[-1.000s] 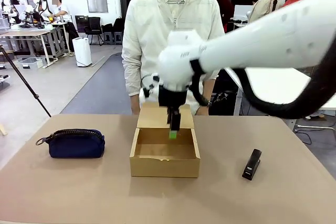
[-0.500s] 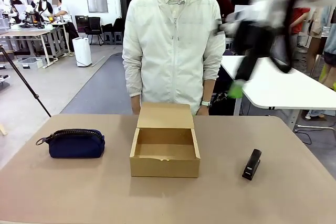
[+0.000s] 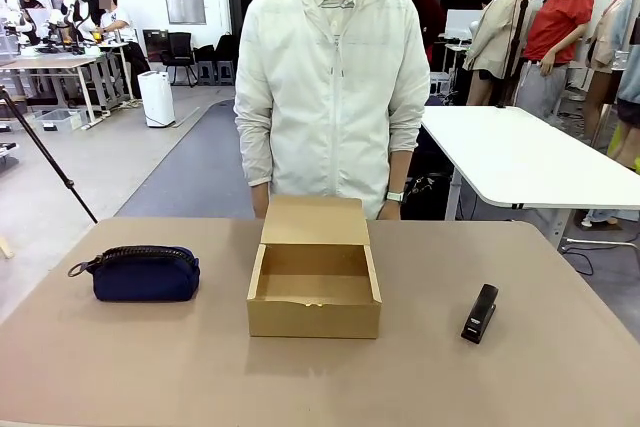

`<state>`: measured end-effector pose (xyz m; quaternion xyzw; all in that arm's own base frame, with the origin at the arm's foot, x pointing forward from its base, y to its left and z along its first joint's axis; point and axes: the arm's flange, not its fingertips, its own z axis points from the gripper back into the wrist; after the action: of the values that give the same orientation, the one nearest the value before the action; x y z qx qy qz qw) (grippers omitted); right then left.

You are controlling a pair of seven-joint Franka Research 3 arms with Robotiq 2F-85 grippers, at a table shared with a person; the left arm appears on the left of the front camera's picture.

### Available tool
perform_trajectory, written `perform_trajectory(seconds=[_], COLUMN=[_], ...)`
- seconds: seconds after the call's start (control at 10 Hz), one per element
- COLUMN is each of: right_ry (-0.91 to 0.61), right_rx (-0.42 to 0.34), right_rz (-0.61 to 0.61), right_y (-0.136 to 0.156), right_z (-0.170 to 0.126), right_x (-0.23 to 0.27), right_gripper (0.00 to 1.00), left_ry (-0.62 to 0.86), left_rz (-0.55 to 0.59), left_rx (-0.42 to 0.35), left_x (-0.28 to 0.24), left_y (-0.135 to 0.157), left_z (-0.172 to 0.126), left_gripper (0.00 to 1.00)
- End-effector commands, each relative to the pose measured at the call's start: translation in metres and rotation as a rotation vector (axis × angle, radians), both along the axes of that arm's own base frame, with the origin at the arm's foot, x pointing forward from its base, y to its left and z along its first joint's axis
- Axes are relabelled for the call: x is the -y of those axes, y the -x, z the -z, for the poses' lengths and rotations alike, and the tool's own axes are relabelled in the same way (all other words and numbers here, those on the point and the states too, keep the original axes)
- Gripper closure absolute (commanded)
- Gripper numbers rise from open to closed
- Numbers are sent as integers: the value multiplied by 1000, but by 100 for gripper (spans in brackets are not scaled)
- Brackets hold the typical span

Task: Pack the items into the box.
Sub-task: Pick up the item indicated by the person and place it inside the Mailer Box.

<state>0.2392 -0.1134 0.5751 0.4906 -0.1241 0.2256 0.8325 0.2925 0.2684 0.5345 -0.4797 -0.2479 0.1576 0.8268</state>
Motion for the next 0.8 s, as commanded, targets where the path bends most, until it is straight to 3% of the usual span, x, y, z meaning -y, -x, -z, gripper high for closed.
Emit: perform_trajectory(seconds=[0.0, 0.2, 0.3, 0.7], right_ry=[-346, -347, -182, -182], right_rx=[-68, -103, -92, -92], right_rz=[470, 568, 250, 250], right_y=[18, 14, 31, 31], right_z=[36, 71, 48, 48], right_x=[14, 24, 40, 40], right_gripper=[0, 0, 0, 0], left_ry=[12, 12, 12, 12], left_rz=[8, 8, 8, 8], left_rx=[23, 23, 23, 23], left_x=[-1, -1, -1, -1], left_y=[0, 0, 0, 0], left_z=[-1, -1, -1, -1], left_gripper=[0, 0, 0, 0])
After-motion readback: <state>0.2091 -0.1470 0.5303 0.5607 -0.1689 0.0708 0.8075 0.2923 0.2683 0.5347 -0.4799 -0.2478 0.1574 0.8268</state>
